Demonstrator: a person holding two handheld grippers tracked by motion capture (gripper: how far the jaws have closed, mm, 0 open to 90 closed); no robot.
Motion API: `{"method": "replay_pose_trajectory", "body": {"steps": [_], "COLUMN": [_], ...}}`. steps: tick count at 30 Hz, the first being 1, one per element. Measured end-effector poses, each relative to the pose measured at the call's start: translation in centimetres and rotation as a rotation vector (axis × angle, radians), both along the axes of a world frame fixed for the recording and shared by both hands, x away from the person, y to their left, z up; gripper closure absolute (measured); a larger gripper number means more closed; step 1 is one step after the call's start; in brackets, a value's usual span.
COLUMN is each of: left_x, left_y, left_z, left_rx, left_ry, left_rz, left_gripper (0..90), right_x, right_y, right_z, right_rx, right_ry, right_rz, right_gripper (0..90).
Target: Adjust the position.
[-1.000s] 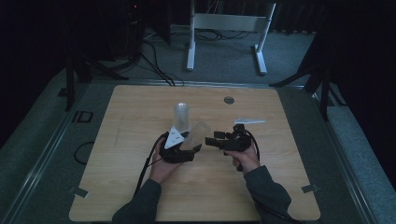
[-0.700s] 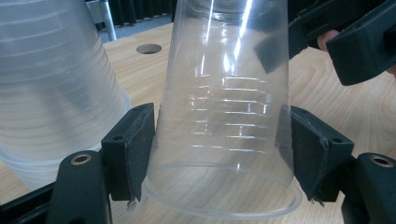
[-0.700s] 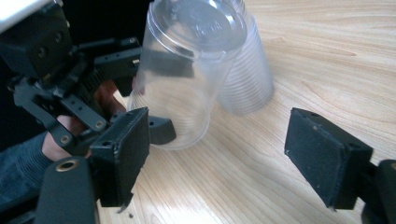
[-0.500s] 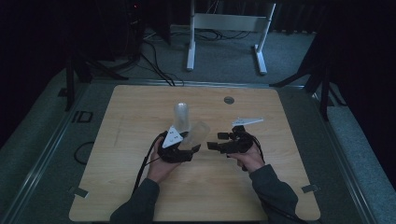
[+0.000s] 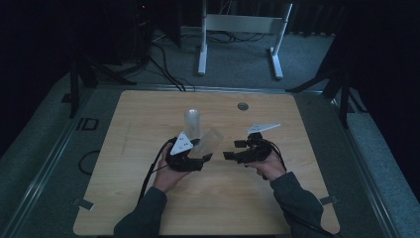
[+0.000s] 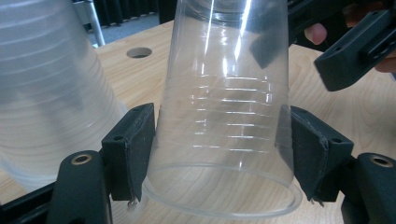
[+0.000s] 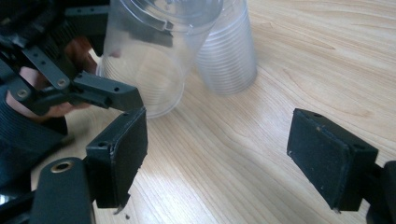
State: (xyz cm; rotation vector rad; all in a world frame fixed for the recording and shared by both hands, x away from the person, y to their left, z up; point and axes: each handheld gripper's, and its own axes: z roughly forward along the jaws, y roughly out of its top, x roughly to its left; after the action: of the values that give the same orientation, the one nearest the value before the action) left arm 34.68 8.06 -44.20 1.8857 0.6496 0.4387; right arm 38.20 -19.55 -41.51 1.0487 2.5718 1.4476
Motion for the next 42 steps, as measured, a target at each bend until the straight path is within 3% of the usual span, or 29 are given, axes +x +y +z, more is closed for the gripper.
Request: {"method": "replay_pose_trajectory", "body": {"steps": [14, 24, 29, 42], "left_x": [0.1, 0.4, 0.5, 0.5], "left_y": [0.5, 0.3, 0.2, 0.1], "left_z": [0.5, 0.1, 0.1, 0.4], "left_rx": [-0.004, 0.042, 0.054, 0.091], "left_ry": [0.005, 0.039, 0.053, 0.059], "left_rz": [-0.026, -0.072, -0.093, -0.129], "left_gripper": [29.9, 29.9, 29.9, 30.1], "right_x": [-0.2, -0.5, -0.5, -0.5], "right_y": [-0.1, 0.0, 0.1, -0.2], "right_z": [1.2, 1.6, 1.5, 1.9], "right_rx": [-0.109, -0.163, -0.237, -0.291], "right_ry": [-0.051, -0.081, -0.092, -0.113], "right_rz": [0.027, 0.049, 0.064, 0.09], "right_gripper": [21.5, 21.8, 25.5, 28.2]}}
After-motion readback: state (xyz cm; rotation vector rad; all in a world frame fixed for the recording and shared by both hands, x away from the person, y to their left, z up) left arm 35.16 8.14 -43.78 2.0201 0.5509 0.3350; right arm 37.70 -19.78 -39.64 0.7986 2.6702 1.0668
